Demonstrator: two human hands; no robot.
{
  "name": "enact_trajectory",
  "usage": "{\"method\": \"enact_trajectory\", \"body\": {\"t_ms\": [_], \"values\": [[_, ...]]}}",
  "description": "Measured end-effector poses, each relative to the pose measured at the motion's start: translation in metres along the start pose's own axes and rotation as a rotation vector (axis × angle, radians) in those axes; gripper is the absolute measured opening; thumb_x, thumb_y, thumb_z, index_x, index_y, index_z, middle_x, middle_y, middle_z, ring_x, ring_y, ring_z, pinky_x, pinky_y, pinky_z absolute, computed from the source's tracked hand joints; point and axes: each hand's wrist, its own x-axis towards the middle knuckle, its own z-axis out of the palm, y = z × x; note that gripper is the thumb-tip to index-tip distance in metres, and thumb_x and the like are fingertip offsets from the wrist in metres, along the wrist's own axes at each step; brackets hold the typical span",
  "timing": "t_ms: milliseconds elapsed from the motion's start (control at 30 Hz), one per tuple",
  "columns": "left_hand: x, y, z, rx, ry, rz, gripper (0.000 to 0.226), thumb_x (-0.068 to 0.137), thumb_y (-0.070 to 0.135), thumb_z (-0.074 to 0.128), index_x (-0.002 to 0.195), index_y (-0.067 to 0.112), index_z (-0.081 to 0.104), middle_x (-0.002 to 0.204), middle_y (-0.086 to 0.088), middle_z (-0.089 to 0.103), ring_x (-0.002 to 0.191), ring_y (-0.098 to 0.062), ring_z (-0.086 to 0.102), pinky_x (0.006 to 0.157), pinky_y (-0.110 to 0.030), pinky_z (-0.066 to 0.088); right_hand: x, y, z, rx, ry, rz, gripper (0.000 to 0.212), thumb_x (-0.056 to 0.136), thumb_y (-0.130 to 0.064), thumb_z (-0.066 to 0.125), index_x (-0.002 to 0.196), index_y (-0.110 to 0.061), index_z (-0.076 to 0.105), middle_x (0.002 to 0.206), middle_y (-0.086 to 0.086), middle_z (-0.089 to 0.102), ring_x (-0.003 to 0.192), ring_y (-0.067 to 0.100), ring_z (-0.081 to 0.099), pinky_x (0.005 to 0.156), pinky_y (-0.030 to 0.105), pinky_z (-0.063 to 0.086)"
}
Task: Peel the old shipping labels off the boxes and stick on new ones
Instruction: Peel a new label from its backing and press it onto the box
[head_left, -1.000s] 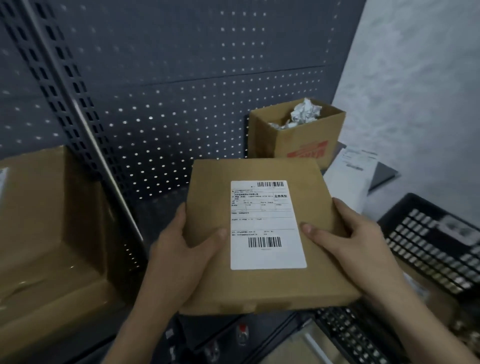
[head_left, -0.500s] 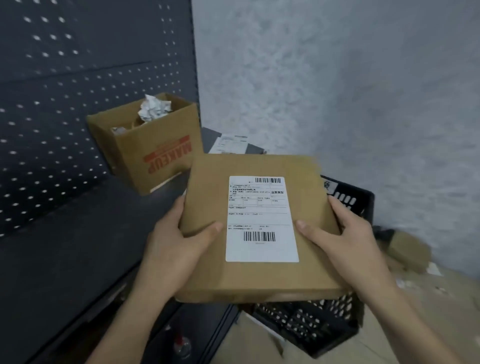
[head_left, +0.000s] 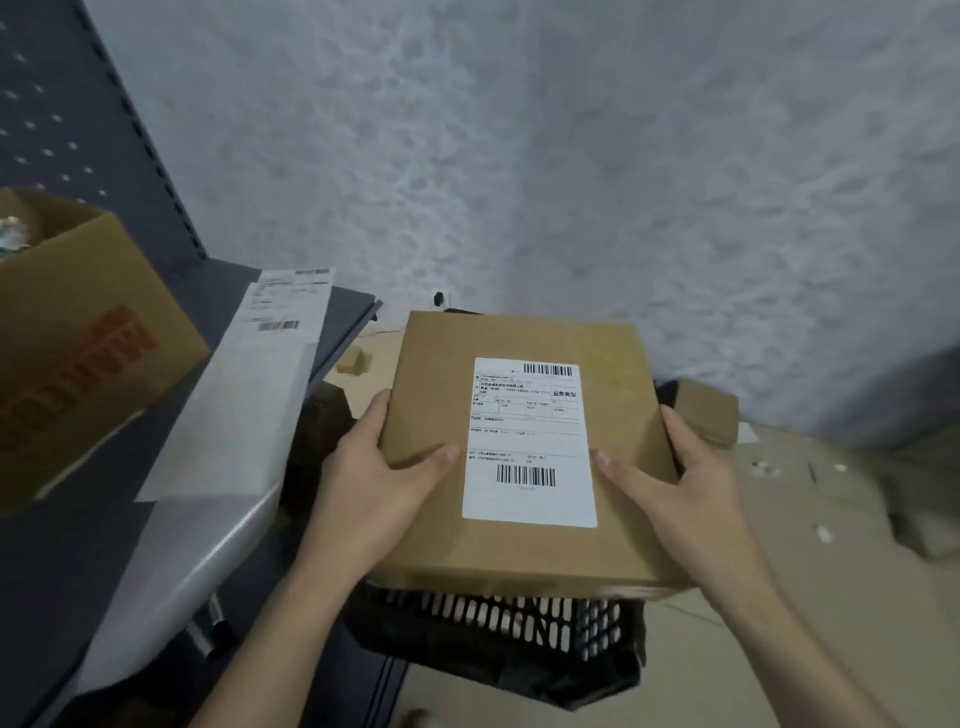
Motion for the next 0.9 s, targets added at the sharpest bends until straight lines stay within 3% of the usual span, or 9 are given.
{"method": "enact_trajectory", "body": {"t_ms": [100, 200, 267, 400, 500, 567, 700, 800, 900], "values": [[0.029, -0.007, 0.017, 0.040, -0.074, 0.022, 0.063, 0.080, 0.041, 0.074, 0.136, 0.039, 0.045, 0.113, 0.023, 0.064, 0.097, 0.001, 0.063, 0.074, -0.021, 0.053, 0.012, 0.014, 0.005, -0.058, 0.081, 0.064, 0.062, 0.079, -0.039, 0.077, 0.133, -0.037, 0.047, 0.109, -0.029, 0.057, 0.096, -0.013, 0.057, 0.076, 0.011, 0.048], [0.052, -0.015, 0.033, 0.065, -0.125, 0.020, 0.078, 0.083, 0.034, 0.074, 0.148, 0.035, 0.031, 0.114, 0.029, 0.053, 0.094, 0.006, 0.054, 0.070, -0.011, 0.043, 0.025, 0.035, 0.015, -0.122, 0.111, 0.139, 0.074, 0.076, -0.049, 0.075, 0.140, -0.033, 0.043, 0.121, -0.015, 0.061, 0.106, 0.006, 0.060, 0.088, 0.034, 0.053], [0.068, -0.025, 0.041, 0.092, -0.145, 0.004, 0.084, 0.083, 0.033, 0.074, 0.151, 0.033, 0.025, 0.119, 0.024, 0.050, 0.097, 0.003, 0.050, 0.076, -0.014, 0.044, 0.033, 0.048, 0.024, -0.127, 0.118, 0.189, 0.066, 0.078, -0.045, 0.075, 0.135, -0.030, 0.046, 0.117, -0.014, 0.063, 0.102, 0.006, 0.060, 0.084, 0.032, 0.053], [0.096, -0.047, 0.051, 0.151, -0.176, -0.059, 0.085, 0.082, 0.038, 0.074, 0.150, 0.039, 0.023, 0.132, 0.009, 0.053, 0.113, -0.013, 0.054, 0.093, -0.040, 0.051, 0.053, 0.069, 0.043, -0.167, 0.113, 0.278, 0.068, 0.079, -0.043, 0.074, 0.136, -0.022, 0.044, 0.117, -0.010, 0.062, 0.105, 0.011, 0.058, 0.083, 0.030, 0.050], [0.114, -0.063, 0.059, 0.191, -0.182, -0.098, 0.085, 0.082, 0.039, 0.071, 0.150, 0.041, 0.020, 0.132, 0.007, 0.049, 0.110, -0.012, 0.051, 0.086, -0.034, 0.048, 0.071, 0.080, 0.057, -0.187, 0.077, 0.331, 0.076, 0.080, -0.041, 0.073, 0.143, -0.019, 0.037, 0.125, -0.006, 0.058, 0.112, 0.016, 0.055, 0.090, 0.032, 0.048], [0.122, -0.072, 0.066, 0.211, -0.184, -0.126, 0.084, 0.084, 0.036, 0.071, 0.150, 0.036, 0.020, 0.131, 0.006, 0.045, 0.107, -0.010, 0.046, 0.085, -0.030, 0.044, 0.083, 0.088, 0.066, -0.195, 0.046, 0.359, 0.072, 0.083, -0.034, 0.073, 0.142, -0.016, 0.036, 0.118, -0.007, 0.056, 0.105, 0.014, 0.053, 0.086, 0.029, 0.045], [0.138, -0.093, 0.083, 0.261, -0.210, -0.199, 0.078, 0.086, 0.030, 0.071, 0.149, 0.029, 0.025, 0.118, 0.010, 0.044, 0.105, -0.009, 0.045, 0.089, -0.033, 0.046, 0.105, 0.104, 0.080, -0.192, -0.022, 0.452, 0.074, 0.084, -0.032, 0.073, 0.144, -0.017, 0.033, 0.126, -0.003, 0.055, 0.104, 0.011, 0.049, 0.089, 0.029, 0.044], [0.147, -0.112, 0.093, 0.293, -0.240, -0.291, 0.077, 0.085, 0.029, 0.072, 0.149, 0.024, 0.028, 0.130, 0.005, 0.052, 0.114, -0.015, 0.052, 0.097, -0.037, 0.046, 0.115, 0.116, 0.089, -0.158, -0.044, 0.501, 0.071, 0.085, -0.026, 0.073, 0.143, -0.017, 0.034, 0.107, -0.010, 0.050, 0.098, 0.008, 0.045, 0.082, 0.024, 0.040], [0.155, -0.128, 0.102, 0.299, -0.256, -0.353, 0.082, 0.082, 0.030, 0.073, 0.149, 0.022, 0.028, 0.134, 0.000, 0.054, 0.116, -0.018, 0.055, 0.098, -0.040, 0.049, 0.119, 0.126, 0.097, -0.145, -0.062, 0.549, 0.074, 0.082, -0.027, 0.076, 0.141, -0.016, 0.034, 0.111, -0.007, 0.056, 0.096, 0.010, 0.050, 0.080, 0.025, 0.045]]}}
